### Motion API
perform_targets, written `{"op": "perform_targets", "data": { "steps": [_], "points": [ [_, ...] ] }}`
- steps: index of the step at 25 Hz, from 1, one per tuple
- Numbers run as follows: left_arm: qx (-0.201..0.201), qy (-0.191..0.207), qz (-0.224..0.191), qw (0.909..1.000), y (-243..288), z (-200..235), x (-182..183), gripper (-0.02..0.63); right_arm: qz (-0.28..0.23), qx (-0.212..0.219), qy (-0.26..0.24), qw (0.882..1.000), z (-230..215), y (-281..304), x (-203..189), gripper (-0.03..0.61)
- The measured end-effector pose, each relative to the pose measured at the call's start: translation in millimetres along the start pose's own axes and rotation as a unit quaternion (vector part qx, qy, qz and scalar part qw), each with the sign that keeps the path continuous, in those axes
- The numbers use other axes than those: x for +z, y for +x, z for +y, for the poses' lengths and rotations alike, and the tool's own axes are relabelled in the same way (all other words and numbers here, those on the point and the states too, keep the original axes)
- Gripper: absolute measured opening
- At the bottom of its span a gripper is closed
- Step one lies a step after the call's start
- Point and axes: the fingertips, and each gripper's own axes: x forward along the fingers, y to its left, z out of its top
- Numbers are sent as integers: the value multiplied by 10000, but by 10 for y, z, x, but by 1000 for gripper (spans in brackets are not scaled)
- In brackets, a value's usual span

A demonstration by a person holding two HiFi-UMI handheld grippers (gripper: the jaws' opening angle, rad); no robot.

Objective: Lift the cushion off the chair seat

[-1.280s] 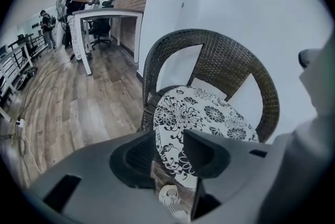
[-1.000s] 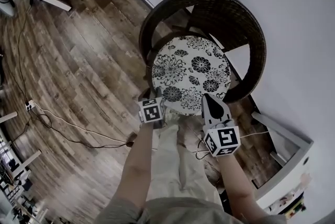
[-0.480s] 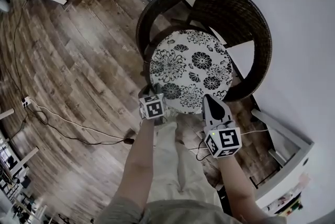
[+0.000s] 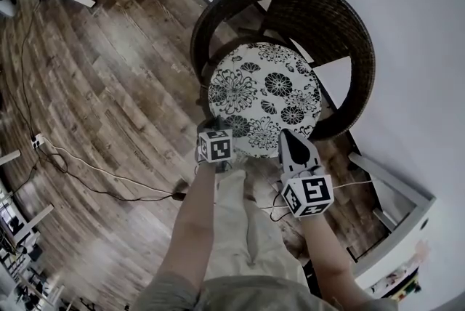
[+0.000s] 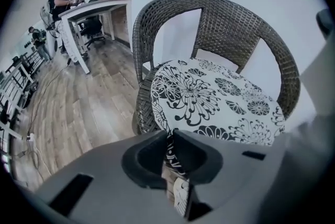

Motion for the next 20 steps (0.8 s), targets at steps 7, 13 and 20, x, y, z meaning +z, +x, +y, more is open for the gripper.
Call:
{"op": "perform_targets", "data": {
  "steps": [7, 13, 20],
  "points": [
    [-122, -81, -360, 9992, -274, -70, 101, 29, -194, -34, -90, 9998, 14, -224, 132, 2],
    [-154, -130, -717, 9972, -638, -165, 151, 28, -414, 20, -145, 9990, 134, -519, 207, 2],
    [-171, -218, -1237, 9919, -1219, -310, 155, 25, -698, 105, -246, 9972, 322, -992, 200, 2]
  ]
}}
